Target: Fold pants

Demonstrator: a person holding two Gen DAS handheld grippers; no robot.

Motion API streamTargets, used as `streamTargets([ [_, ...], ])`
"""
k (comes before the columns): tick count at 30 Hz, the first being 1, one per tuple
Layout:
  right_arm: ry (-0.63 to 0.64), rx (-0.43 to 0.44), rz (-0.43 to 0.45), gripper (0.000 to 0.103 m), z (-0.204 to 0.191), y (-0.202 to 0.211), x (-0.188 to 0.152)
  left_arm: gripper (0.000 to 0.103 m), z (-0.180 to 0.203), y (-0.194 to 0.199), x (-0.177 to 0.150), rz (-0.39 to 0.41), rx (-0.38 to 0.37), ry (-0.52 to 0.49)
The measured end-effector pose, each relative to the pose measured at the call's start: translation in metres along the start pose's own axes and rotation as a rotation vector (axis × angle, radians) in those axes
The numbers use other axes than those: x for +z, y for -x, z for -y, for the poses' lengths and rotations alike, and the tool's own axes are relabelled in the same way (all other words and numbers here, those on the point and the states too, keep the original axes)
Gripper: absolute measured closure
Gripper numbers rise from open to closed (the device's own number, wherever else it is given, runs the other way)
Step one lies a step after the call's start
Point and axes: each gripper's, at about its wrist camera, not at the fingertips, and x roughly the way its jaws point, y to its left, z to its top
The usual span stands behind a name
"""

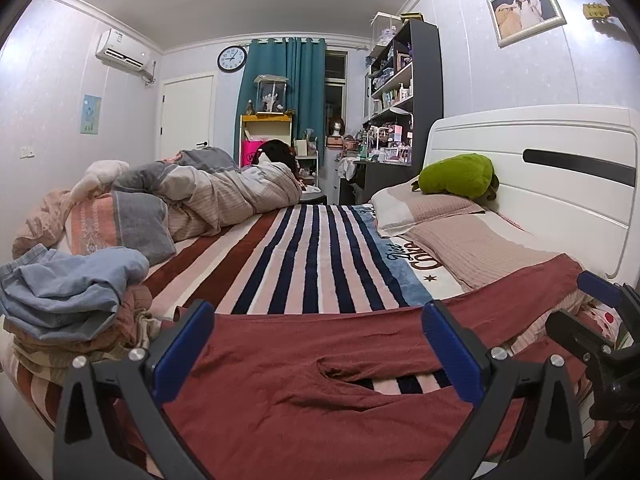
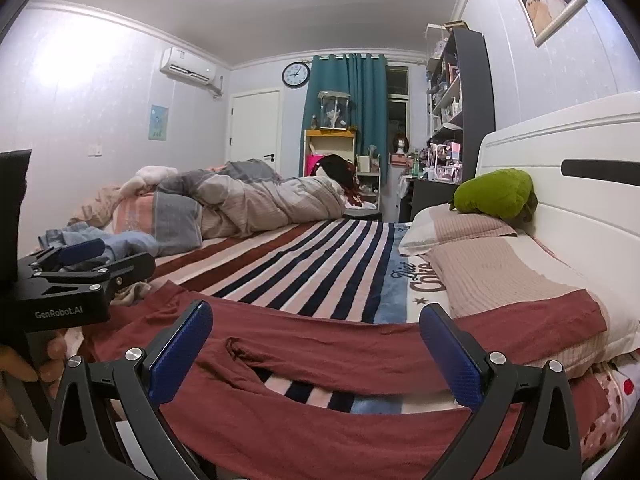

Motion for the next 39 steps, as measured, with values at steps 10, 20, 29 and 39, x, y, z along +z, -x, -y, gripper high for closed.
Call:
streamTargets([
  [10, -0.006, 0.000, -0.012, 0.001, 0.0000, 0.0000, 0.0003, 0.001, 0.0008, 0.0007, 0.0004, 0.001, 0.001, -0.003],
  [20, -0.007, 0.000, -0.012, 0.001, 0.0006, 0.0002, 0.0005, 0.001, 0.0017, 0.0006, -0.0001, 0.001, 0.002, -0.003],
  [29, -0.011, 0.001, -0.014, 0.001, 0.0018, 0.0009, 0.0003, 0.001, 0.0018, 0.0005, 0.0000, 0.001, 0.002, -0.003],
  [39, -0.015, 0.002, -0.015, 0.001, 0.0035, 0.0012, 0.0000, 0.001, 0.0014, 0.0005, 0.0002, 0.001, 0.002, -0.003],
])
